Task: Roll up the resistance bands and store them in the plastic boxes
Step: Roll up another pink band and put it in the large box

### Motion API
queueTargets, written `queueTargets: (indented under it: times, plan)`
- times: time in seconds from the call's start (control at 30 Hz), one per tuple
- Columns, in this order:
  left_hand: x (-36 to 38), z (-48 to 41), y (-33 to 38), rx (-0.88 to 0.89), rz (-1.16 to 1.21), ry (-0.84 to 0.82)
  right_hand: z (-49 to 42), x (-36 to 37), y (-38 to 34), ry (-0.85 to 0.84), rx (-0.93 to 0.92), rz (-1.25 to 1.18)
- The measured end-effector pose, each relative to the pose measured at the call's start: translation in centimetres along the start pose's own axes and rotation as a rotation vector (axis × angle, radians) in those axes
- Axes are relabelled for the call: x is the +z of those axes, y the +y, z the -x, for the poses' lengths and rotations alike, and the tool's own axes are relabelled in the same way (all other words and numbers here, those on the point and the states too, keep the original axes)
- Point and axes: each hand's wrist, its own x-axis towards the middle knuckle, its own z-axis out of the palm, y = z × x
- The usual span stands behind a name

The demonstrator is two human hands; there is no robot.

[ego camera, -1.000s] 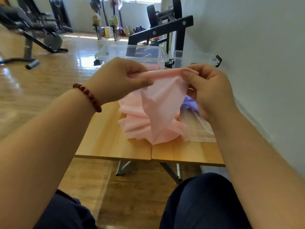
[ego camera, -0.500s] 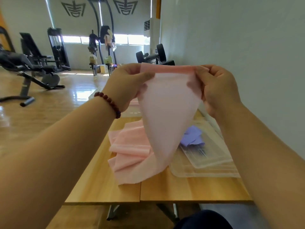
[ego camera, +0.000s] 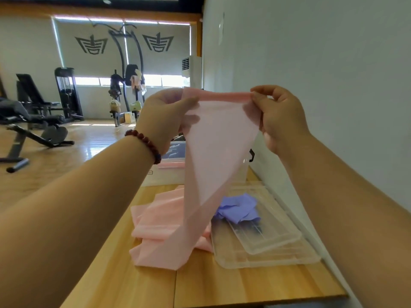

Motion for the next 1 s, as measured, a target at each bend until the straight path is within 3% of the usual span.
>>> queueTargets:
  times: [0.17, 0.27, 0.37, 0.53, 0.73, 1.0]
  plan:
    - [-0.2, -0.7, -0.6, 0.033, -0.261, 0.106, 0.5, 0.6, 0.2, -0.025, -0.035, -0.038]
    - [-0.1, -0.3, -1.4, 0.007, -0.417, 0.203, 1.6, 1.3, 0.9, -0.008, -0.142, 0.113]
    - [0.6, 0.8, -0.9, -0.175, -0.164, 0.126, 3.2, 2.0, 1.7, 0.005, -0.322, 0.331]
    - [0.8, 2.0, 0.2, -0.459, 0.141, -0.087, 6.2, 3.1, 4.1, -0.064, -0.617, 0.47]
    - [0.2, 2.7, 0.8, -0.535, 0.236, -0.145, 8.0, 3.6, 6.3, -0.106, -0.937, 0.689]
    - [-0.5, 2.7, 0.8, -0.591, 0.287, -0.113, 9.3, 3.7, 7.7, -0.131, -1.022, 0.742]
